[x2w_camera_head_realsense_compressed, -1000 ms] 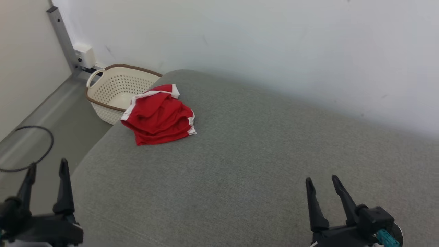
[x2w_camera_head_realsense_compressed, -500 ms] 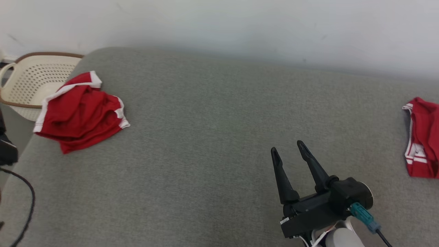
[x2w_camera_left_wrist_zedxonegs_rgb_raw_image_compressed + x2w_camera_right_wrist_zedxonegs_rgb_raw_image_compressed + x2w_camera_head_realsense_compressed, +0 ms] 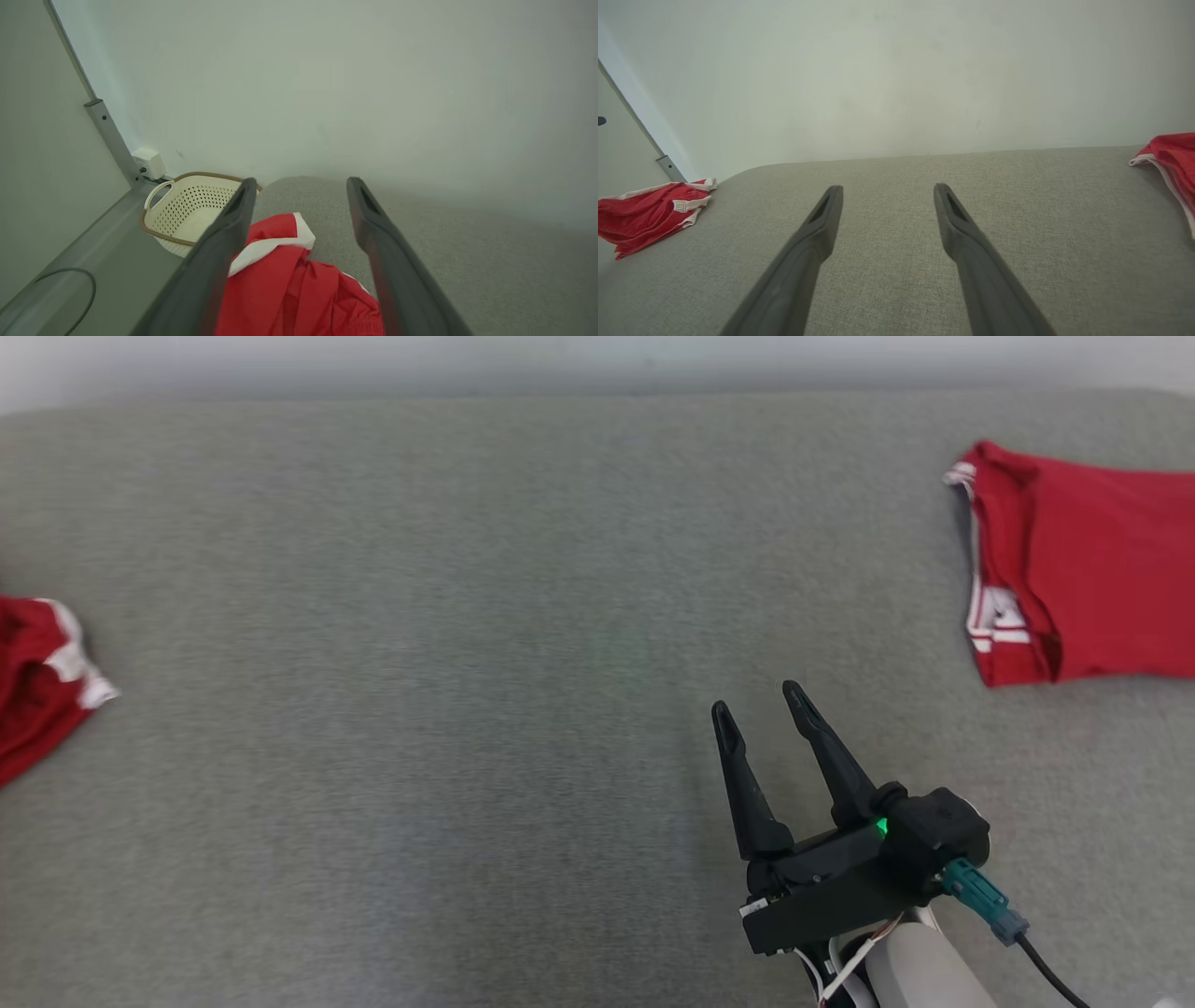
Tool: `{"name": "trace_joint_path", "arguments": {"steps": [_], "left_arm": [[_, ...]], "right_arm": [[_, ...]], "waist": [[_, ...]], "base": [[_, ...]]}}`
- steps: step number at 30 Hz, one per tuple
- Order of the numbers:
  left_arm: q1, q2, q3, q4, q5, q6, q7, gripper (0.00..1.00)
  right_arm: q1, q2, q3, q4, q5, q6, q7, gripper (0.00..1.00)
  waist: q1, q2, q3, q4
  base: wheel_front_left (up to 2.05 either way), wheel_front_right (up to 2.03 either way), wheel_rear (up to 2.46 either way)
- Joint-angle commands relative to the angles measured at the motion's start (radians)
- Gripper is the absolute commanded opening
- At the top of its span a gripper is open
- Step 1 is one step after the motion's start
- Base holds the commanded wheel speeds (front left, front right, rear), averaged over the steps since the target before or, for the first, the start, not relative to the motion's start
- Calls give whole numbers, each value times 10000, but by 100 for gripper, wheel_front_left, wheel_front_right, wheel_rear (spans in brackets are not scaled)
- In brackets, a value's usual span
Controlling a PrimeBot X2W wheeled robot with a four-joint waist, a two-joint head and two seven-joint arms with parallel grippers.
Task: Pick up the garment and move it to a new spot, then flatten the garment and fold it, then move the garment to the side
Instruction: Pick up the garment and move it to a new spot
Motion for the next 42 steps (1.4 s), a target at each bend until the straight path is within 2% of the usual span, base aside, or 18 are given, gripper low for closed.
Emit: {"name": "trace_joint_path", "arguments": {"steps": [1,13,24,30,31,33,42], "left_arm": [[-74,132,-6,159,-141,-15,73,100],[-767,618,-862,1922,203,-340,1818,100],[-1067,626,-1409,3080,44,-102,4739,100],[-827,528,-1633,2836,-109,-10,6059,100],[-789,545,-1652,2702,-101,-24,6059,86],[-778,583,-1612,2414,-128,-49,5797,0],[-720,580,-1654,1812,93,-181,4254,0]], "right_arm": [[-88,2,38,25,63,-2,-66,100],[-406,1,39,-224,170,-2,-79,100],[-414,1,74,-219,97,-2,-79,100],[-341,-1,45,-163,2,-2,-80,100],[-338,-1,40,-169,-4,-2,-80,100],[-331,-1,23,-167,-17,-2,-80,100],[-171,-4,-29,29,-33,-2,-80,100]], "waist": [[-2,-2,787,-878],[-2,-2,1250,-1182],[-2,-2,1216,-1135],[-2,-2,1147,-1082],[-2,-2,1141,-1074],[-2,-2,1119,-1049],[-2,-2,698,-821]], "base": [[0,0,0],[0,0,0],[0,0,0],[0,0,0],[0,0,0],[0,0,0],[0,0,0]]}}
